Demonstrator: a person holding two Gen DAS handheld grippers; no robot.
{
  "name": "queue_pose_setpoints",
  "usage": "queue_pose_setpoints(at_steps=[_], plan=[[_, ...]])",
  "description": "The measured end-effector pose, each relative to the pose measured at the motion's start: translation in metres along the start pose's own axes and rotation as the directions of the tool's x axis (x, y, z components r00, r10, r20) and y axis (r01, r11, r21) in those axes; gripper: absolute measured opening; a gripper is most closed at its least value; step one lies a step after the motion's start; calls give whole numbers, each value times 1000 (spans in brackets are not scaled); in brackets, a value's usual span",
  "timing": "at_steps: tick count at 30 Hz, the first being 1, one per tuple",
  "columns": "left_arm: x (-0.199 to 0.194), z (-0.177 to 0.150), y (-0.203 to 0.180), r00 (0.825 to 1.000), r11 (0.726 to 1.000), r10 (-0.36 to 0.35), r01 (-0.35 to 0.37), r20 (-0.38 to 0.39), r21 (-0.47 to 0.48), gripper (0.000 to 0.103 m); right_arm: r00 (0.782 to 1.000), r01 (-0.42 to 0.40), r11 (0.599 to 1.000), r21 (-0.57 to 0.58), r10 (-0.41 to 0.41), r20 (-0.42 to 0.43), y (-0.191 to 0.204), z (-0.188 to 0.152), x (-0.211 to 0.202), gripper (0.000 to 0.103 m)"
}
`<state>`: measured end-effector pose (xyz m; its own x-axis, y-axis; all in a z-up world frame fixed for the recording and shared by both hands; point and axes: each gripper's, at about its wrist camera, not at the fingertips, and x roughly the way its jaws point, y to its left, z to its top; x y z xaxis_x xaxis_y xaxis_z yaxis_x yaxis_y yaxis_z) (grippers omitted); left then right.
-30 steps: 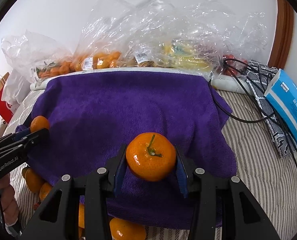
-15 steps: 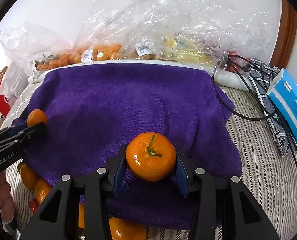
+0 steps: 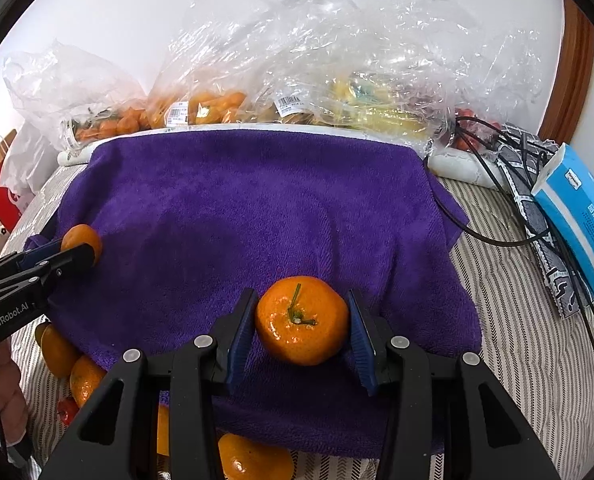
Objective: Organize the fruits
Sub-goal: 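Carry the tangerine in right tool over the purple towel while left carries orange, then lower and release tangerine onto towel with right tool while left releases orange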
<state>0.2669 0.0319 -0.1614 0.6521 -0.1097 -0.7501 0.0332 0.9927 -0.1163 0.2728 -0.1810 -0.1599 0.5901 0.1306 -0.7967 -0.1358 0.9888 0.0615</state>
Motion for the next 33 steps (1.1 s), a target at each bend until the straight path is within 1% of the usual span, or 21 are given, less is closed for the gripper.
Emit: queue_pose_setpoints(at_steps=[3, 7, 10, 22, 28, 33], plan=[[-2, 1, 2, 1000, 1000, -11, 11, 7, -15, 40, 1000, -2, 1000, 3, 1, 5, 0, 0, -1, 44], [-7, 2, 6, 999, 998, -38, 39, 22, -43, 46, 1000, -3, 1000, 9, 3, 11, 0, 0, -3, 45], [-11, 3, 7, 998, 998, -39, 41, 40, -49, 49, 1000, -7, 1000, 15, 7, 16, -1, 0, -5, 45], [-15, 4, 4, 998, 999, -36, 38, 58, -38, 51, 999, 11, 1000, 0, -11, 50, 4, 0, -12, 45], [-18, 5, 6, 997, 998, -39, 42, 74, -44, 51, 998, 5, 1000, -4, -5, 68, 7, 0, -19, 45], [-21, 5, 6, 995, 998, -30, 34, 90, -46, 52, 997, 17, 998, -53, -13, 79, 16, -1, -25, 45]])
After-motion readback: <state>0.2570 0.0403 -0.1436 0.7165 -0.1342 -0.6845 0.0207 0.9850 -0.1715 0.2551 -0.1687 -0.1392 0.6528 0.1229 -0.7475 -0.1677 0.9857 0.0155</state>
